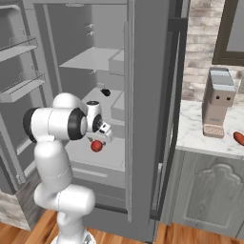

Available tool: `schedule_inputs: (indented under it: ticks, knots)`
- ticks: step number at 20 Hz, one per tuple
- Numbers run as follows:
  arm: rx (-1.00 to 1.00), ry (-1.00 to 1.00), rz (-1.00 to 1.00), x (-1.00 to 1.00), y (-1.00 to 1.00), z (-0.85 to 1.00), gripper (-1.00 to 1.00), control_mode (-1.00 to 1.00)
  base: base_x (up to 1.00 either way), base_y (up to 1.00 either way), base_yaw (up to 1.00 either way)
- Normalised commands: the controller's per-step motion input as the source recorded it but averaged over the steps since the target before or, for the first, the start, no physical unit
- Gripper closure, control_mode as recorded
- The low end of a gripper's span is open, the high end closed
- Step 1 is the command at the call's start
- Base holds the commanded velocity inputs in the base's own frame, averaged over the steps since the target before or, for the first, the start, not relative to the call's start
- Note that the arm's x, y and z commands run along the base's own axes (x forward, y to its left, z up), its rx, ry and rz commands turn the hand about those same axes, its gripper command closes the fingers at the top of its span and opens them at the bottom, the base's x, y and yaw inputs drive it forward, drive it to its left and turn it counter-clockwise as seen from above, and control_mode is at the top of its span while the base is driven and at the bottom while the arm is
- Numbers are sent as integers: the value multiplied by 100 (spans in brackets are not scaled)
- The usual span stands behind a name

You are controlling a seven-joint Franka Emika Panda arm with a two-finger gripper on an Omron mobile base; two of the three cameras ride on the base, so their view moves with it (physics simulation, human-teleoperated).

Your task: Place the sweet potato and onion inside the fridge drawer. Close the drawer after placing the vegetables.

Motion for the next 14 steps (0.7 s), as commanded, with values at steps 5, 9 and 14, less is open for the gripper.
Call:
schedule_inputs:
  ticks: [5, 9, 14]
  knots:
    - [-2, -5, 0, -14, 0, 65, -100, -100, 0, 0, 0]
    - [-3, -19, 0, -90, 15, 59, -100, -100, 0, 0, 0]
    - [0, -11, 0, -100, 28, 37, -100, -100, 0, 0, 0]
